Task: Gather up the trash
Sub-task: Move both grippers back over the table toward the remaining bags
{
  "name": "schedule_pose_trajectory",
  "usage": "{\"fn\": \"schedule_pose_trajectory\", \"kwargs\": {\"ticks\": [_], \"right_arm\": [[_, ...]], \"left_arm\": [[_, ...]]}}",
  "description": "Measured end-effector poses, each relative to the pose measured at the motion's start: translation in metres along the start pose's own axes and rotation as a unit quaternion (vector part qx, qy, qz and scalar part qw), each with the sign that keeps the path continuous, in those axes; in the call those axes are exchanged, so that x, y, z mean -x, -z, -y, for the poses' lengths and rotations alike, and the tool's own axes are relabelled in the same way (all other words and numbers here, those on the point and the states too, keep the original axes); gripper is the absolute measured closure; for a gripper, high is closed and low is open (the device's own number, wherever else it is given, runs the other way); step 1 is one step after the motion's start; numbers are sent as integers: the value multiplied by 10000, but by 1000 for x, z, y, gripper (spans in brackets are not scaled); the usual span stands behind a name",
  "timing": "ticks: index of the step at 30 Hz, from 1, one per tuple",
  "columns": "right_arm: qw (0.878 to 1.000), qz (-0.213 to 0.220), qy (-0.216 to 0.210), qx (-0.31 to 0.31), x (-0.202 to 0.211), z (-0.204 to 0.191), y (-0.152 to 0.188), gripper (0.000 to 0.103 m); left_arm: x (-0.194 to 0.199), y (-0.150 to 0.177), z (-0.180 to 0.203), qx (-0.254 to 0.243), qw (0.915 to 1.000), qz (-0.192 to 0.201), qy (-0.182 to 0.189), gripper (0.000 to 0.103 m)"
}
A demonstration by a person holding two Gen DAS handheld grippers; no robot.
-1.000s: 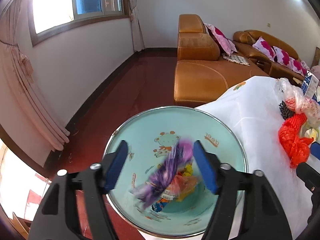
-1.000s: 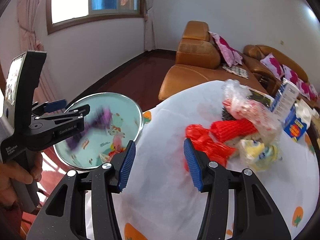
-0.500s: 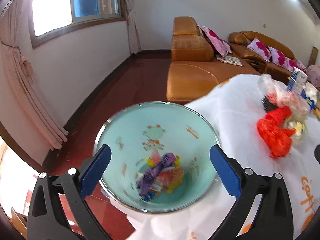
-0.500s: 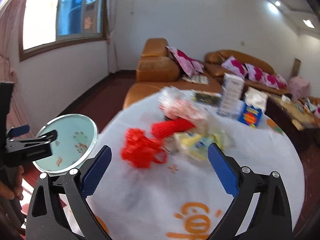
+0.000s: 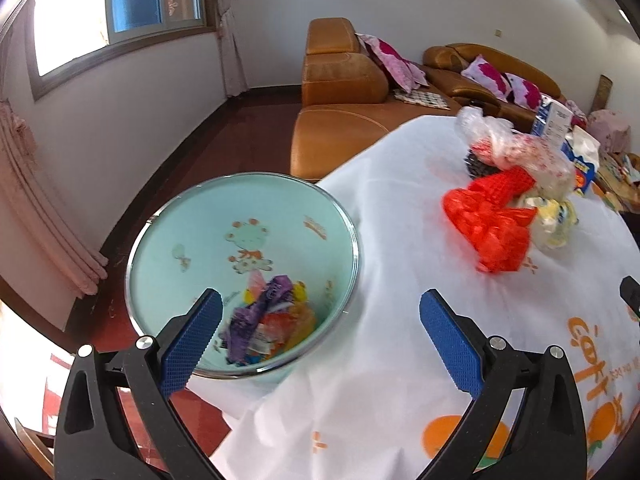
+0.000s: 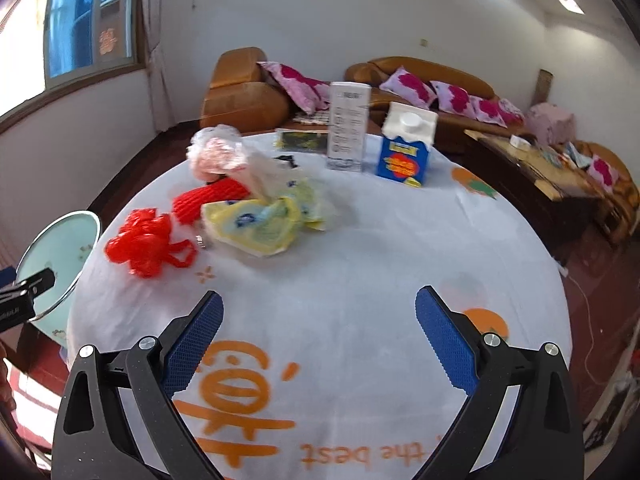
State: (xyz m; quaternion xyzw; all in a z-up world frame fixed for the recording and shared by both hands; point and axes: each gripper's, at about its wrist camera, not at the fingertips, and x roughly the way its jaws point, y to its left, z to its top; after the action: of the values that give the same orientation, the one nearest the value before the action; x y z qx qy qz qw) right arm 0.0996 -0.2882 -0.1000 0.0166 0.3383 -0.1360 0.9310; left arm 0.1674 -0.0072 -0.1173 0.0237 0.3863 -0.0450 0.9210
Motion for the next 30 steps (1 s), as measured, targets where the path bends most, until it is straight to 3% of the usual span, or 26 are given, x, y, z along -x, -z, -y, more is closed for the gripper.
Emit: {"fn": "schedule_pose_trajectory", "kwargs": {"ticks": [7, 13, 17, 24, 30], "right_arm": [[9998, 68, 148, -87, -2, 20, -1, 10], [9994, 57, 334, -111, -7, 37, -3, 26], [9991, -34, 301, -282, -12, 51, -1, 43], [9986, -88, 223, -462, -16, 62, 2, 44], [9983, -132, 150, -554, -19, 66, 1, 44]], "left_arm": [[0, -5, 19, -36, 9997, 4, 252, 6], [2, -17, 41, -218, 9992, 125, 298, 6], [0, -28, 59, -289, 9985, 265, 383, 6], [-20, -43, 89, -283, 9979, 220, 542, 8], [-42, -48, 106, -108, 9966, 28, 814, 25]]}}
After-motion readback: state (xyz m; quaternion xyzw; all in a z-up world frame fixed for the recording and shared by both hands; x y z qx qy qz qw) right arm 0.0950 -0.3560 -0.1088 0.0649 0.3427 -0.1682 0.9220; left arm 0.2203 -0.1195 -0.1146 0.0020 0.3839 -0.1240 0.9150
